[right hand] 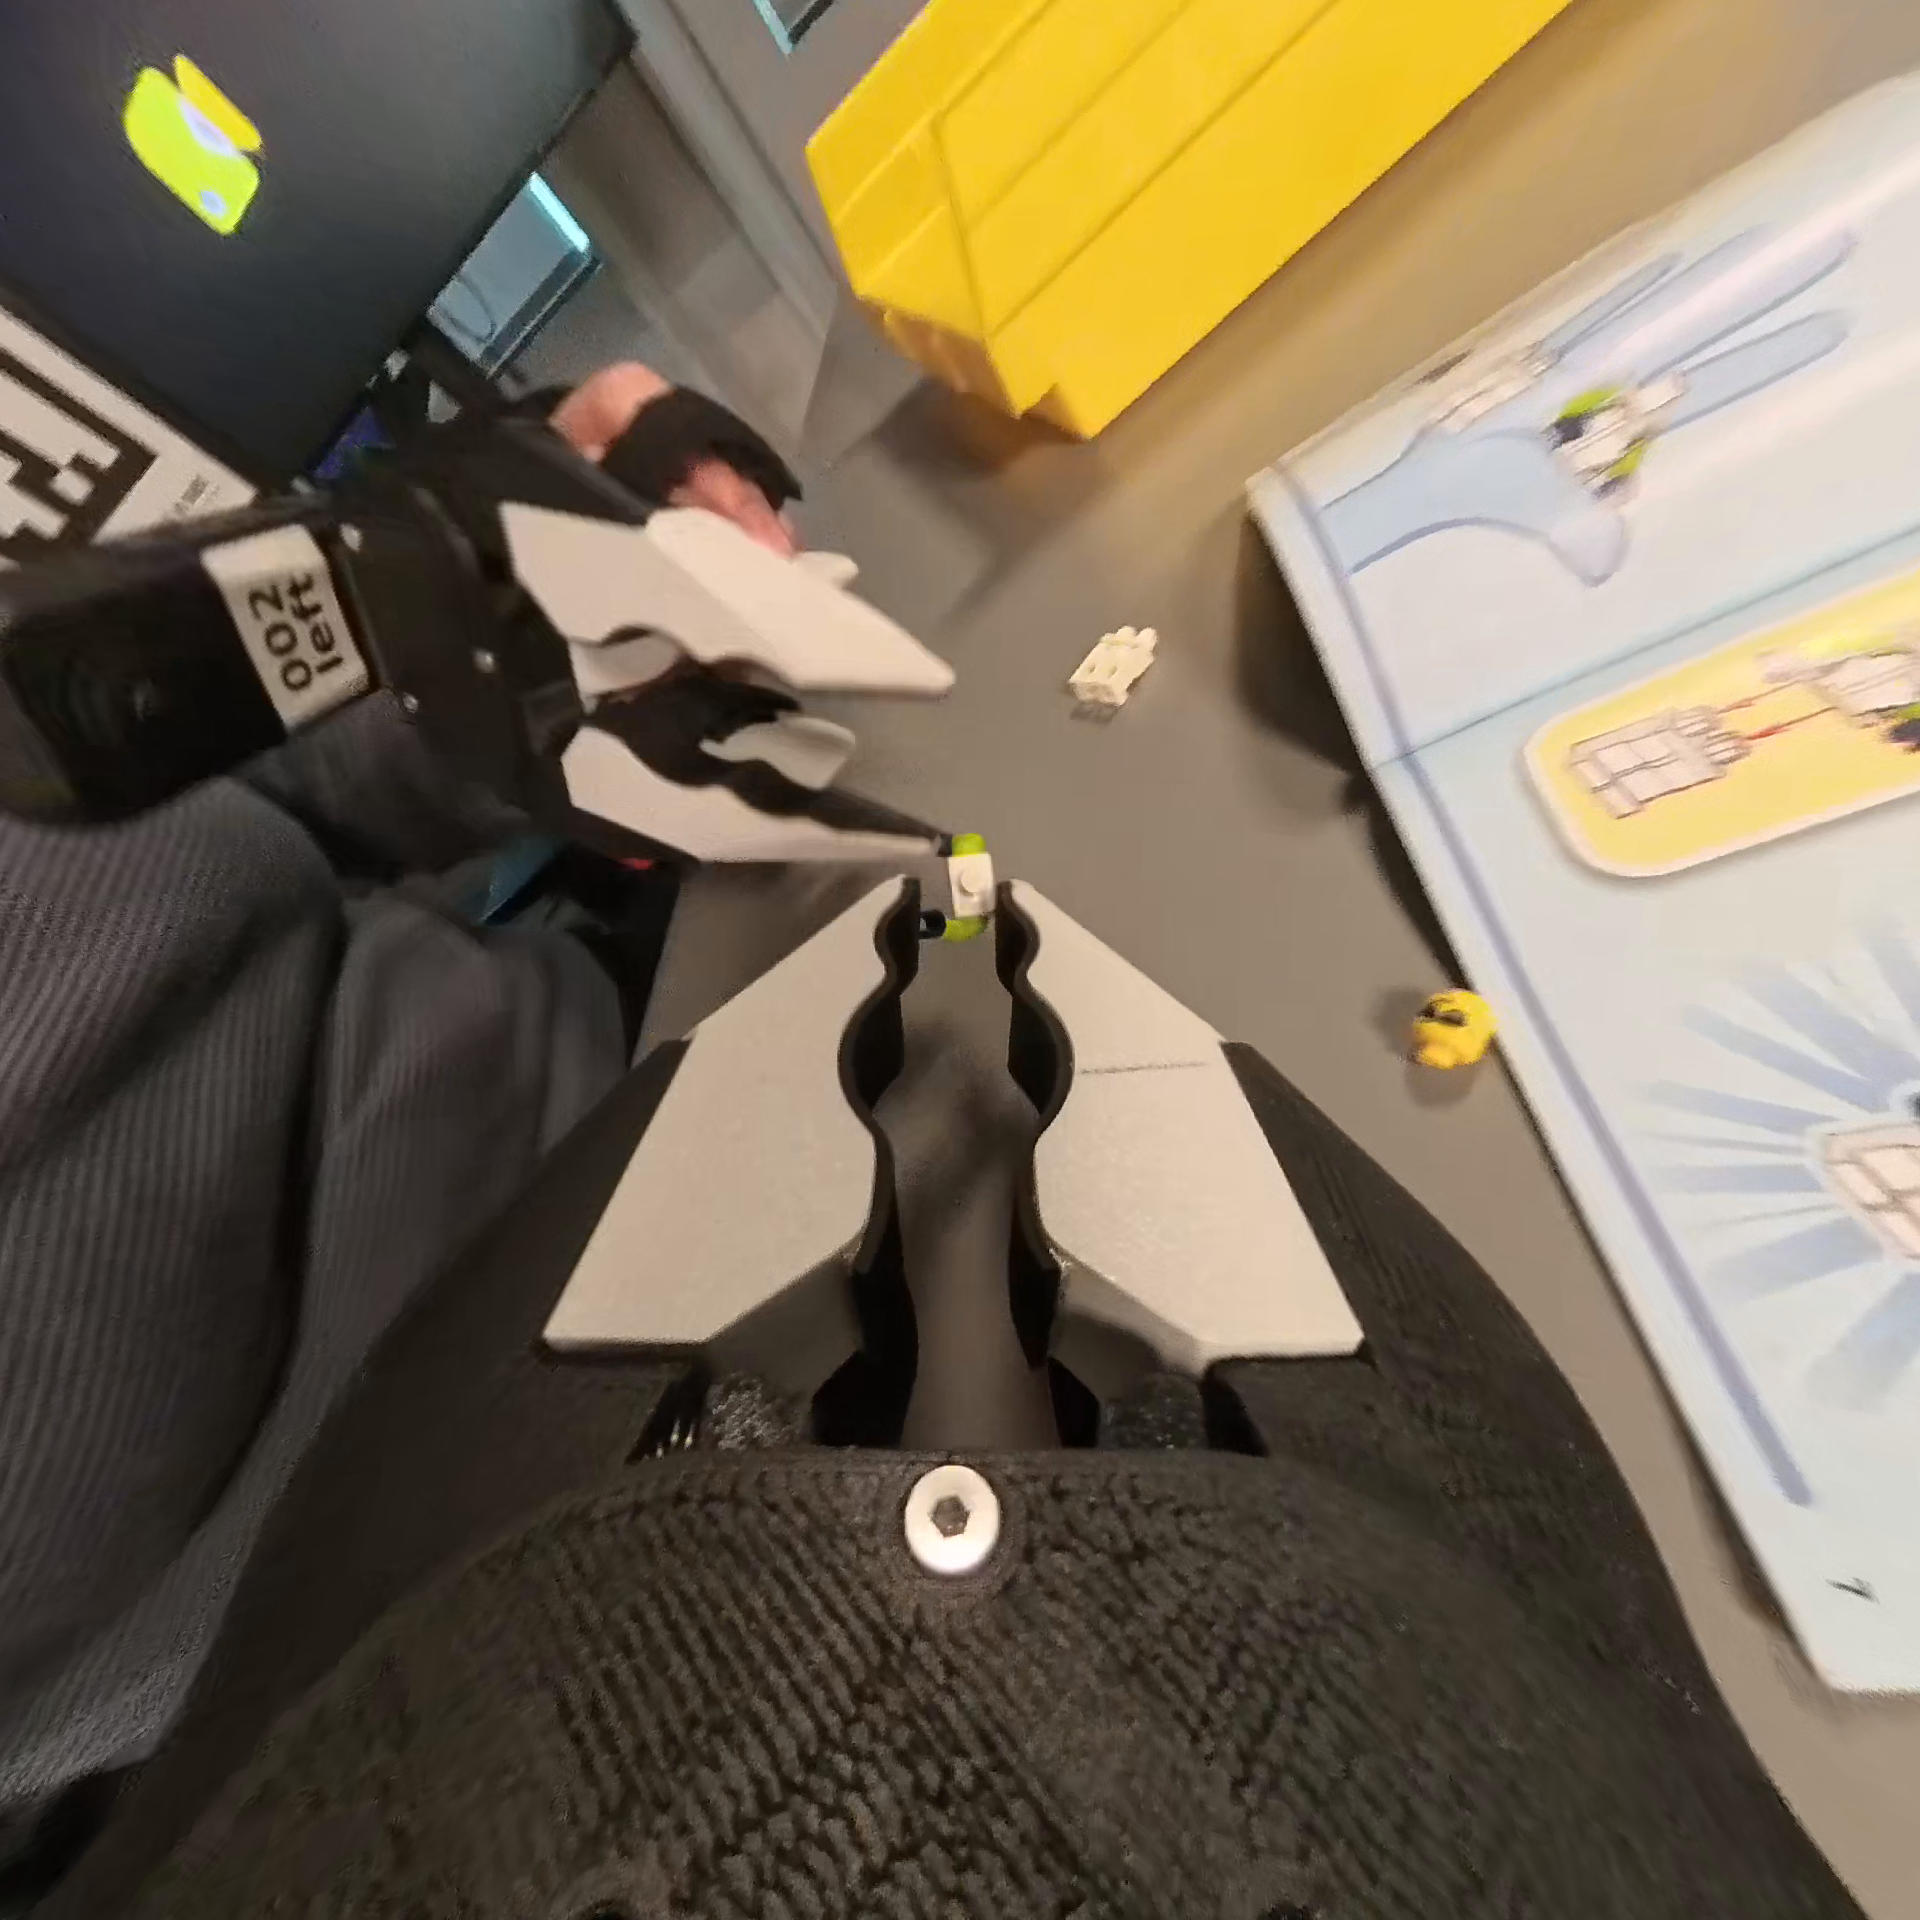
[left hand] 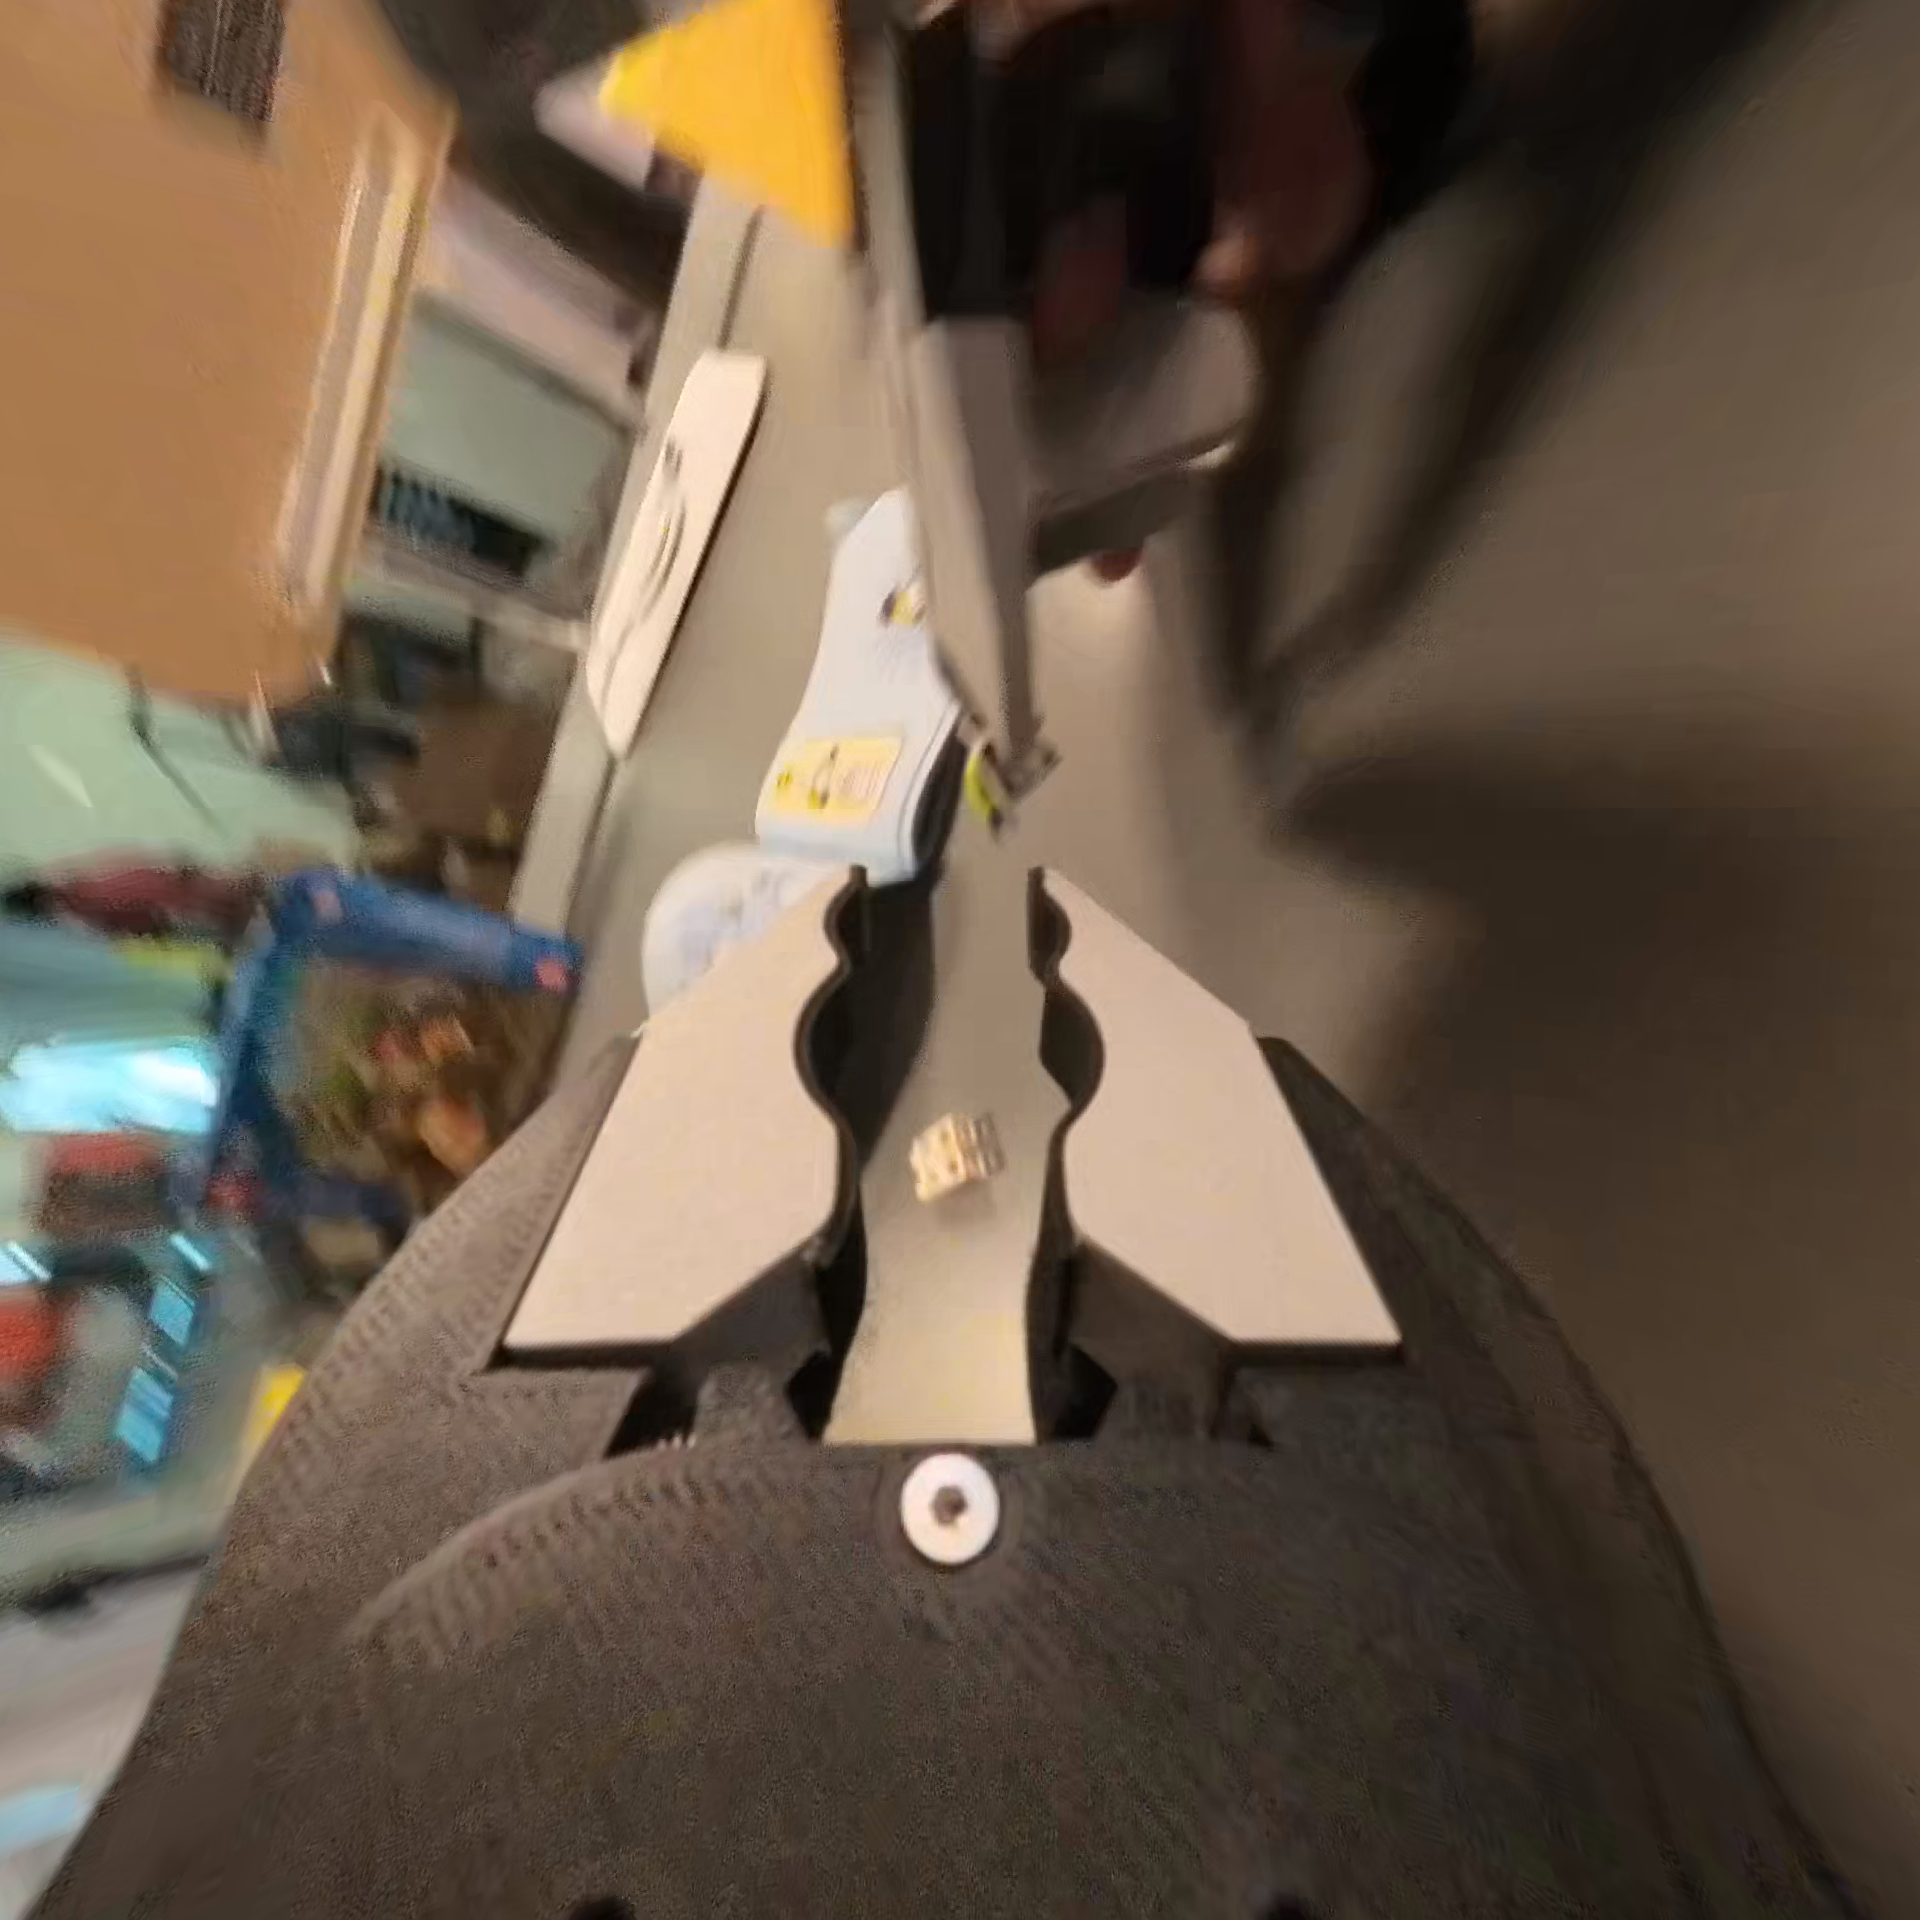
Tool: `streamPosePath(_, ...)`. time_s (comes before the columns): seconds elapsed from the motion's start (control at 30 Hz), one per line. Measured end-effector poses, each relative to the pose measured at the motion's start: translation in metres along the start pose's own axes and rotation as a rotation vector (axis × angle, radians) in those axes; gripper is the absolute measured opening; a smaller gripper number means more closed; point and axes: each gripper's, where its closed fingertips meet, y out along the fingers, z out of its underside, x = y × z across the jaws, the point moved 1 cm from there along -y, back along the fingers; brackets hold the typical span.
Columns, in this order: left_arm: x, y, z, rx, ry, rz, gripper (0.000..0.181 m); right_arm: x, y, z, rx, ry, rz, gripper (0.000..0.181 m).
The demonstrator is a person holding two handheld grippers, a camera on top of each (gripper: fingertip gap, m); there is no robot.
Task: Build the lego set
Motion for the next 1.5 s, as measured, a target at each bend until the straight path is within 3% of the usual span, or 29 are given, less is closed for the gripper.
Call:
streamPosePath(0.13,0.014,-0.003,0.051,0.137,-0.478,0.008,0.029,-0.015,-0.008,-0.015,-0.097,-0.041,0.106,0.012)
streamPosePath(0.23,0.009,0.003,0.068,0.179,-0.700,0.111,0.035,-0.018,-0.010,-0.020,-0.132,-0.066,0.141,0.013)
streamPosePath(0.37,0.003,0.011,0.077,0.217,-0.830,0.193,0.031,-0.020,-0.014,-0.025,-0.165,-0.100,0.167,0.012)
streamPosePath(0.53,0.001,0.013,0.074,0.228,-0.835,0.219,0.020,-0.026,-0.020,-0.028,-0.180,-0.117,0.211,0.012)
streamPosePath(0.6,-0.001,0.013,0.052,0.115,-0.889,0.292,0.020,-0.025,-0.022,-0.028,-0.174,-0.157,0.224,0.012)
streamPosePath(0.67,0.002,0.008,0.017,-0.082,-1.037,0.427,0.020,-0.022,-0.021,-0.023,-0.131,-0.203,0.216,0.012)
streamPosePath(0.73,0.012,0.001,-0.004,-0.244,-1.185,0.528,0.020,-0.025,-0.021,-0.010,-0.023,-0.231,0.245,0.012)
streamPosePath(0.9,0.031,-0.018,-0.027,-0.497,-1.345,0.648,0.019,-0.034,-0.025,0.024,0.242,-0.311,0.367,0.012)
streamPosePath(1.0,0.029,-0.023,-0.033,-0.554,-1.381,0.707,0.019,-0.034,-0.022,0.027,0.280,-0.332,0.398,0.013)
streamPosePath(1.07,0.031,-0.027,-0.038,-0.620,-1.437,0.762,0.019,-0.036,-0.020,0.029,0.295,-0.337,0.406,0.026)
streamPosePath(1.13,0.036,-0.031,-0.043,-0.700,-1.512,0.818,0.019,-0.035,-0.021,0.025,0.275,-0.337,0.407,0.047)
streamPosePath(1.2,0.041,-0.035,-0.047,-0.776,-1.579,0.879,0.019,-0.031,-0.023,0.015,0.219,-0.364,0.407,0.055)
streamPosePath(1.27,0.047,-0.038,-0.050,-0.844,-1.647,0.926,0.019,-0.018,-0.022,-0.010,0.066,-0.477,0.407,0.058)
streamPosePath(1.4,0.053,-0.034,-0.053,-0.921,-1.766,0.967,0.019,0.034,-0.018,-0.053,-0.276,-0.887,0.458,0.051)
streamPosePath(1.5,0.050,-0.028,-0.054,-0.918,-1.779,0.981,0.019,0.043,-0.013,-0.052,-0.282,-1.080,0.556,0.031)
